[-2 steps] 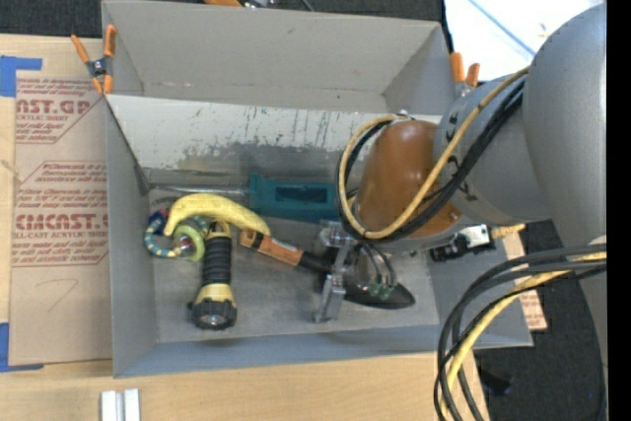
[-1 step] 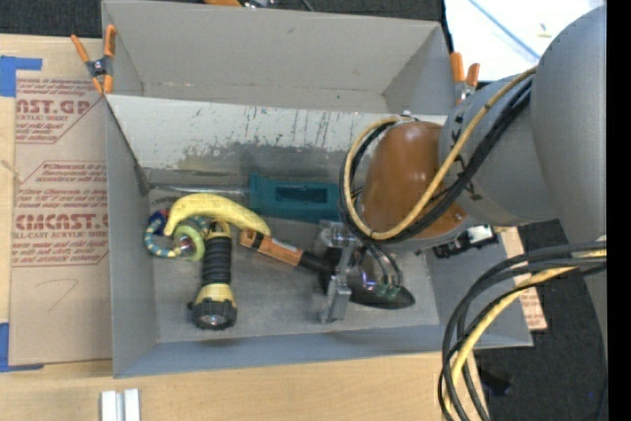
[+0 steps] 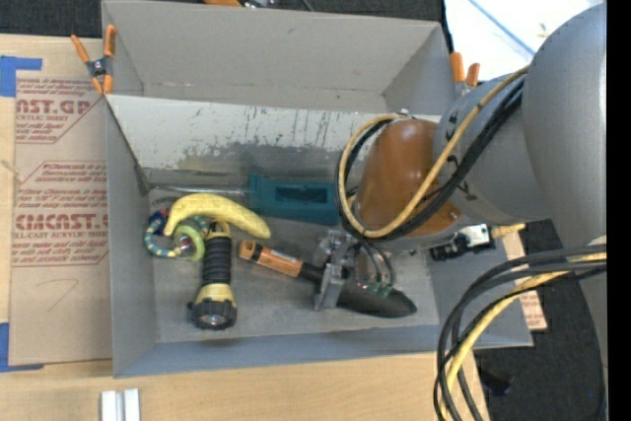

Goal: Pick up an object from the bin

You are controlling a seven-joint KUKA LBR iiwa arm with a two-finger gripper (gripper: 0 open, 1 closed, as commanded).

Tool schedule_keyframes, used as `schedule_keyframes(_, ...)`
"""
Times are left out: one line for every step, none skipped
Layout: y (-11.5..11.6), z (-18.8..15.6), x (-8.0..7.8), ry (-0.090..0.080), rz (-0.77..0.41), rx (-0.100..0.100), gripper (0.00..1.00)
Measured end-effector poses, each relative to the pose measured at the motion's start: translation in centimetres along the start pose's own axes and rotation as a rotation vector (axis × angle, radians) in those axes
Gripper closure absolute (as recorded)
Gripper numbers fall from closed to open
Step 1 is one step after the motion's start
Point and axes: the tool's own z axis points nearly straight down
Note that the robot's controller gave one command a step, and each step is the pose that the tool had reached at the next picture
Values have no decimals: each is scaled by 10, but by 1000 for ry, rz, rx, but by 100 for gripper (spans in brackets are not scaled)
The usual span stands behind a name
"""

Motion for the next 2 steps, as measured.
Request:
schedule_keyframes(0, 0, 0, 0, 0, 0, 100)
schedule_keyframes(0, -15, 2, 6, 0, 0, 100)
